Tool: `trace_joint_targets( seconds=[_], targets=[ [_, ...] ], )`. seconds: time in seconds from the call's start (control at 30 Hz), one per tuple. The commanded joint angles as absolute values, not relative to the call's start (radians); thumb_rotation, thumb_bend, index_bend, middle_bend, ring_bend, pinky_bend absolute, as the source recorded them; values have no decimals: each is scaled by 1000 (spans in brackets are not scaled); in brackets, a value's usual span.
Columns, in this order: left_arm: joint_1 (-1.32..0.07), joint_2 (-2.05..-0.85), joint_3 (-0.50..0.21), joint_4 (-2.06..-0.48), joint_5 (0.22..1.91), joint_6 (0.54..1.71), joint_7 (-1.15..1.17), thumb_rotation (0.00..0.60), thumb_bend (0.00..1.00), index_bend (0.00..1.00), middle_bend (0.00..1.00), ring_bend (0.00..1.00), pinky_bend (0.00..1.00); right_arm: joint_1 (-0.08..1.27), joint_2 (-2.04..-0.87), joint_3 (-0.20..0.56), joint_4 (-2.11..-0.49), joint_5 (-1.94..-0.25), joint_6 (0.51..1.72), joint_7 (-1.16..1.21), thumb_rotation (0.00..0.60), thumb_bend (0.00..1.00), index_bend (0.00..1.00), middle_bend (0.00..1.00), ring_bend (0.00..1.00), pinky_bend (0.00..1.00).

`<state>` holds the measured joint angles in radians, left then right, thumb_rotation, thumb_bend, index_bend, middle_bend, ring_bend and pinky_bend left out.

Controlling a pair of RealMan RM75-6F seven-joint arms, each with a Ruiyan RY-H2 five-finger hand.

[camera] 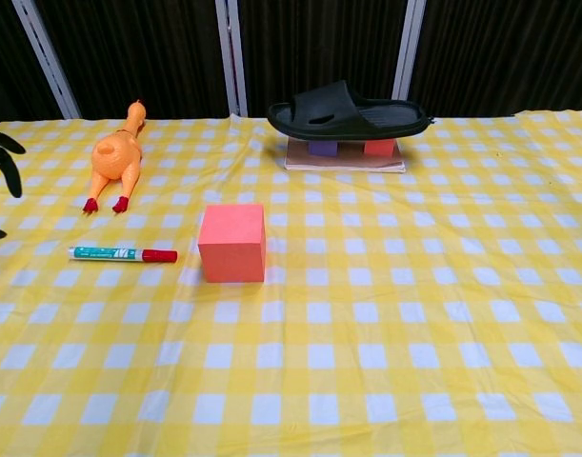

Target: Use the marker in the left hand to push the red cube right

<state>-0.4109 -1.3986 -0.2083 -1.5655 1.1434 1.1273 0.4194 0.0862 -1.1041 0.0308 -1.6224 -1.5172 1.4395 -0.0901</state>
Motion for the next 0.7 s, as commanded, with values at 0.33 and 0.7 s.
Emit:
trace_joint_targets(
  seconds=[0.33,0.7],
  targets=[
    [-564,-1544,-242,-1465,908,1035,654,600,262,461,102,0,56,88,-1106,32,-1617,-1522,1442,-82,600,354,0,0,0,0],
    [-624,-1624,-231,-1377,817,1025,706,600,264,471,103,0,56,88,-1106,34,-1617,-1522,1442,-73,600,354,0,0,0,0]
  ],
)
